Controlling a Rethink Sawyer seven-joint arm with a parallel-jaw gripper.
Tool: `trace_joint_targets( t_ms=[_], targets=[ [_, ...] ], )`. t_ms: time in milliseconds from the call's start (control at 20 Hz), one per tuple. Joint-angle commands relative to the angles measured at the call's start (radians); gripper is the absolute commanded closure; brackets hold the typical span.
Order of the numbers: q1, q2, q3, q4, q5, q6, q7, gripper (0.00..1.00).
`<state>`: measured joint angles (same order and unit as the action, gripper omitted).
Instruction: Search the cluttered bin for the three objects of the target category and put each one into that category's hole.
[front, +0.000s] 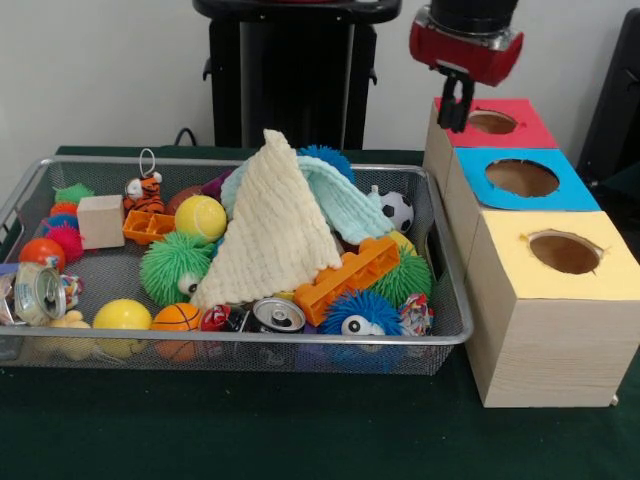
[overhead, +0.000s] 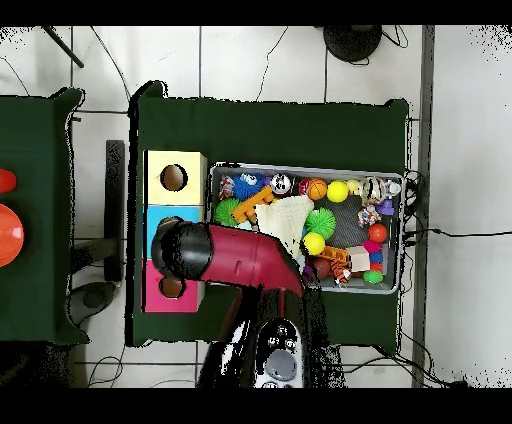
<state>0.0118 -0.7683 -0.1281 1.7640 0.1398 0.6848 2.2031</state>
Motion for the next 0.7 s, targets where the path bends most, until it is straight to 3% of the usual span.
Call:
trace_joint_targets(
  t_ms=[50,400,700],
  targets=[
    [-0.126,-0.069,0.106,0.004,-0.101,0.090,-0.223,1.00],
    [-0.294,-0.018,0.164,-0.044,-0.243,0.044,-0.327,1.00],
    [-0.369,0.029,0.164,-0.109,-0.358,-0.007,-0.260,1.00]
  ],
)
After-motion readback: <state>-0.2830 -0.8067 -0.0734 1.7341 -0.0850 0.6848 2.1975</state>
